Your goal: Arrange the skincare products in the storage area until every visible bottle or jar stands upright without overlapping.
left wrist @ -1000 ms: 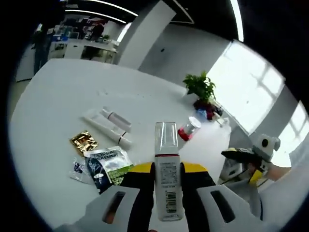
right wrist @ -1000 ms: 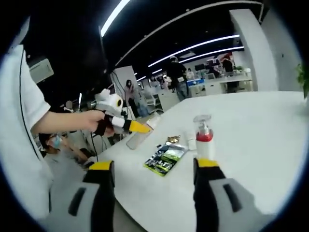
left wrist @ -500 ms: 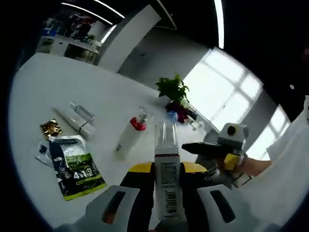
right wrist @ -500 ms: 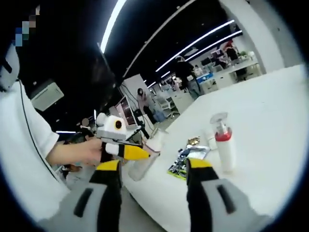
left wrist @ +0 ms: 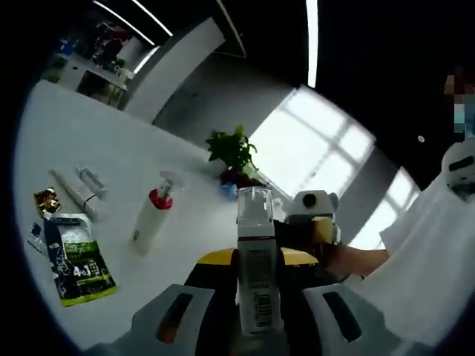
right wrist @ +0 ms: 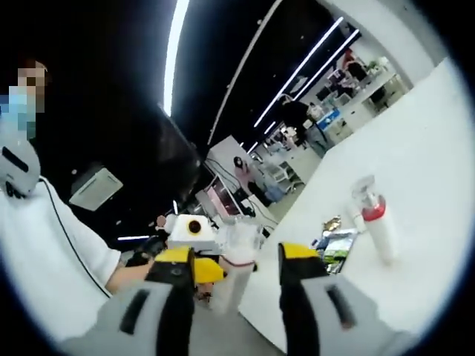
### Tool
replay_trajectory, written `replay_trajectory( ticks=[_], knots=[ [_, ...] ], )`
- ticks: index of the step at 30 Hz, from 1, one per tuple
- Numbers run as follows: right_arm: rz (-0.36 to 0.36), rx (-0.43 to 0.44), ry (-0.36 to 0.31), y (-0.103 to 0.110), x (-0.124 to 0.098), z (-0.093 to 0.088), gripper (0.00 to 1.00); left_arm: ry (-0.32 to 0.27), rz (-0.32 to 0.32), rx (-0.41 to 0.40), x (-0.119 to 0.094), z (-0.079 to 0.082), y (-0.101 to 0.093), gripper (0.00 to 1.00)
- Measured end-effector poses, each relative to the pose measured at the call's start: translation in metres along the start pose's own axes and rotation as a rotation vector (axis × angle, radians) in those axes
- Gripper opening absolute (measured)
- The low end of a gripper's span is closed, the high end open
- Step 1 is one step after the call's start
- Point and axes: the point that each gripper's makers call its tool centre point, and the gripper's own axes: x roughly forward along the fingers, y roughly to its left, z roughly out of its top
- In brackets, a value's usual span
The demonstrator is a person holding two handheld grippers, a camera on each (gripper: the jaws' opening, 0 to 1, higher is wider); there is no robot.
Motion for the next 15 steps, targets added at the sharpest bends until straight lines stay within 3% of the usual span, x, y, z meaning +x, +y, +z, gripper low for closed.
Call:
replay_trajectory(
  ticks=[4,7,15],
  knots=[
    [0.038,0.032,-0.003,0.007,0.000,0.002,0.38,-0.008,-0.054,0.000,0.005,-0.001,-0.014,0.17],
    [0.068,0.039,0.032,0.012,0.001,-0.001,0.38,-0.009,-0.080,0.001,0.008,-0.001,-0.021,0.17],
    [0.111,0.025,0.048,0.021,0.002,0.001,0.26,-0.004,-0.103,0.001,0.010,-0.005,-0.028,0.17]
  ],
)
